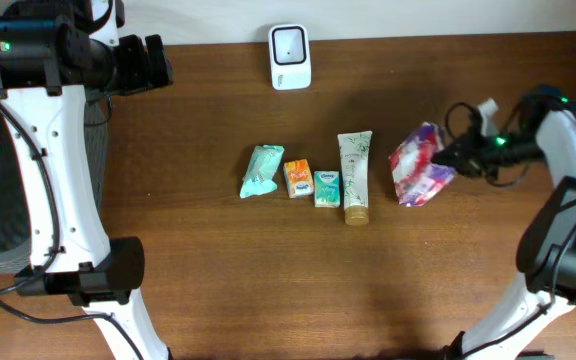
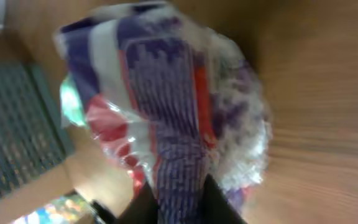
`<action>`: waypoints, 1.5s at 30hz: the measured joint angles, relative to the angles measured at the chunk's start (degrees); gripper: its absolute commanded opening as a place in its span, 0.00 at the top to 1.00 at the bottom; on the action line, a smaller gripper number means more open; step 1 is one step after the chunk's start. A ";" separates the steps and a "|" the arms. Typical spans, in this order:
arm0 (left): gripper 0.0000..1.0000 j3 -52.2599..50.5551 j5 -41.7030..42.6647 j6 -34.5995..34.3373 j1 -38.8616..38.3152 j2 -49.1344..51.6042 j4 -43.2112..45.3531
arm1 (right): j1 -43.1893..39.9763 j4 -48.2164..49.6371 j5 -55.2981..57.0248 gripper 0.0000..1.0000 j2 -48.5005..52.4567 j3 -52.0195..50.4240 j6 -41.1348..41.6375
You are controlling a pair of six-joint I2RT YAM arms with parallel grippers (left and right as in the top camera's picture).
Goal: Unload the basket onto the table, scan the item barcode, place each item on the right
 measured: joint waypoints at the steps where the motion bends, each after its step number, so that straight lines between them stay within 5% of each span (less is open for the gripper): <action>1: 0.01 0.00 0.00 0.00 0.00 0.00 0.00 | -2.49 -2.08 1.09 0.55 0.11 0.72 0.00; 2: 0.01 0.00 0.00 0.00 0.00 0.00 -0.02 | -4.00 -5.05 2.62 0.39 0.33 2.25 0.26; 5: 0.01 0.00 0.00 0.00 0.00 0.00 0.00 | -7.50 -15.08 10.71 0.16 0.90 12.87 0.98; 9: 0.01 0.00 0.00 0.00 0.00 0.00 0.00 | -3.72 -19.74 22.21 0.01 0.70 21.33 0.94; 18: 0.01 0.00 0.00 0.00 0.00 0.00 0.02 | -2.49 -9.29 29.22 0.01 0.79 19.69 -0.68; 27: 0.01 0.00 0.00 -0.02 0.00 0.00 -0.02 | -1.09 0.42 21.73 0.01 1.20 3.52 -1.95; 37: 0.01 0.00 -0.02 0.00 0.00 0.00 0.02 | 26.38 6.93 19.37 0.01 1.20 2.21 -0.11; 45: 0.01 0.00 0.00 0.00 0.00 0.00 0.00 | 39.19 10.14 23.02 0.05 1.20 2.19 4.72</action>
